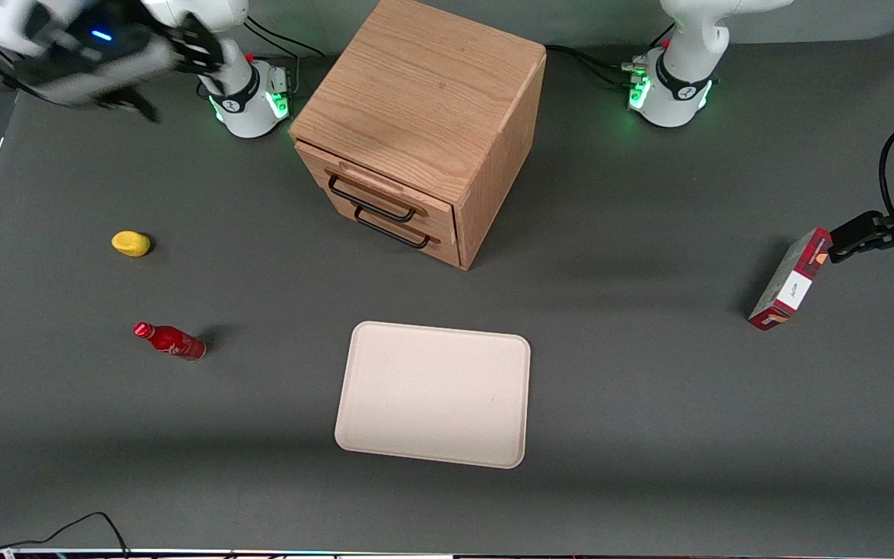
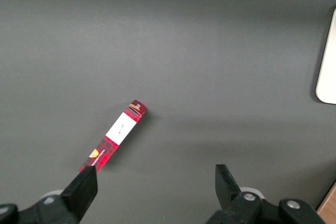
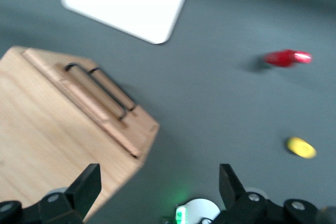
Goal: Close top drawer
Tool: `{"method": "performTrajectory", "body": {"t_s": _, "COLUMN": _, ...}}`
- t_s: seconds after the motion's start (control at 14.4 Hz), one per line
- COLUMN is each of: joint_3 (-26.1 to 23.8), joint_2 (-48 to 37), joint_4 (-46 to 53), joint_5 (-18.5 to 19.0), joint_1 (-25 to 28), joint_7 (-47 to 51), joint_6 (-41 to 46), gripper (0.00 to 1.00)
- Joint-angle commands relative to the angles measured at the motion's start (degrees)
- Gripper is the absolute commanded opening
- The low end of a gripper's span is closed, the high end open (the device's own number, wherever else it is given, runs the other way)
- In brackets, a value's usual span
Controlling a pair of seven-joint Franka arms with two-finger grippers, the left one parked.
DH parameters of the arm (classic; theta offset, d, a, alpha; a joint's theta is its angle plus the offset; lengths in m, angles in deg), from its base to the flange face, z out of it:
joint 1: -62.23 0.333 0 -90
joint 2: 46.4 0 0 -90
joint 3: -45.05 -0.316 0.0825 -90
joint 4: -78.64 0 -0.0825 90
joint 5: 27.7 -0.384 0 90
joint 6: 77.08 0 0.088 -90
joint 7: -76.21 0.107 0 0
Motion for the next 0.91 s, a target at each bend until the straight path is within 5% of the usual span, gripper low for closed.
{"method": "performTrajectory", "body": {"t_s": 0.0, "joint_3": 7.12, "joint_2": -2.18, "joint_4": -0.01, "joint_5": 4.31, "joint_1": -0.20, "joint_7": 0.87, "joint_6": 1.23, "gripper": 1.00}}
{"method": "performTrajectory", "body": {"t_s": 0.21, "joint_3": 14.16, "joint_2": -4.64, "joint_4": -6.82, "joint_5": 4.33, "joint_1": -0.28, "joint_7": 0.25, "joint_6": 1.34, "gripper": 1.00}}
{"method": "performTrajectory", "body": {"t_s": 0.42, "joint_3": 15.32, "joint_2": -10.26, "joint_4": -17.38, "joint_5": 4.68, "joint_1": -0.37, "joint_7": 0.16, "joint_6": -5.51, "gripper": 1.00}}
{"method": "performTrajectory", "body": {"t_s": 0.84, "joint_3": 14.44, "joint_2": -6.24, "joint_4": -12.59, "joint_5": 7.41, "joint_1": 0.16, "joint_7": 1.04, "joint_6": -5.27, "gripper": 1.00}}
